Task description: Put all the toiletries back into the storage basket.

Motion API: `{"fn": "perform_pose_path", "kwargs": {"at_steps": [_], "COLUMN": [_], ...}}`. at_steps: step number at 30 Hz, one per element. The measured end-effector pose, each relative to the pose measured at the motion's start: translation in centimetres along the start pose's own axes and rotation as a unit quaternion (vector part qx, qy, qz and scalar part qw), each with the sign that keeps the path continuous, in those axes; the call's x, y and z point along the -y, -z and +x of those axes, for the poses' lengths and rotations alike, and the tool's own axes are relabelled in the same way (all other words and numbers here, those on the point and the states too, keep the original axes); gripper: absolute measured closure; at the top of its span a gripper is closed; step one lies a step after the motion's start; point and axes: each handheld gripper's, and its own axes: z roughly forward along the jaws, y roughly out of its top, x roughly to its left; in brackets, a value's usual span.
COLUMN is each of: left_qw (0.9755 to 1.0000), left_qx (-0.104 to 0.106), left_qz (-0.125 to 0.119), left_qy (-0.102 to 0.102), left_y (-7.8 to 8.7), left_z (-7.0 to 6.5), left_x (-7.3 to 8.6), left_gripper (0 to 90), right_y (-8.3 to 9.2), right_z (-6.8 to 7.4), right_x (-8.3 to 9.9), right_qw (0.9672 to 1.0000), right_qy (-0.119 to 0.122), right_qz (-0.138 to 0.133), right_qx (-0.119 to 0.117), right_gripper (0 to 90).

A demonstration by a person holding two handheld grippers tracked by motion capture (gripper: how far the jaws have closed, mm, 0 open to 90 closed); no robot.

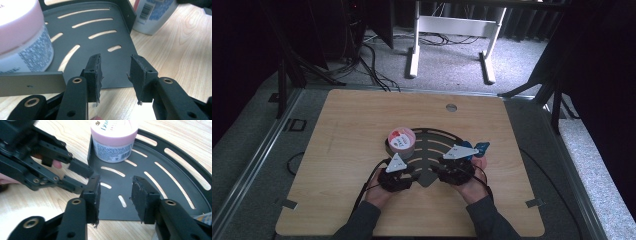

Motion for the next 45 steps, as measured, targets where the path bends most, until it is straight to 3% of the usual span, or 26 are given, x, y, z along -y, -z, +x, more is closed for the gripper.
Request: {"fn": "perform_pose_path", "kwargs": {"at_steps": [10,21,31,45], "left_qw": [1.0000,0.9999,0.9999,0.9996], "left_qx": [0.003,0.003,0.003,0.006], "left_qz": [0.007,0.009,0.017,0.028], "left_qy": [0.003,0.004,0.002,0.002], "left_y": [-0.5,-0.7,-0.8,-1.0], "left_z": [0.0,0.0,-0.1,-0.1], "left_x": [0.5,0.6,0.5,0.5], "left_gripper": [61.0,60.3,59.5,58.7], "right_y": [1.8,3.5,5.0,6.4], "right_z": [-0.8,-1.0,-1.4,-3.4], "right_x": [-1.1,-2.4,-3.7,-4.4], "right_qw": [0.9998,0.9995,0.9985,0.9970], "right_qy": [-0.006,0.014,0.024,0.001], "right_qz": [-0.014,-0.026,-0.035,-0.036], "right_qx": [0.012,0.014,0.034,0.068], "right_gripper": [54.7,54.4,53.8,50.8]}}
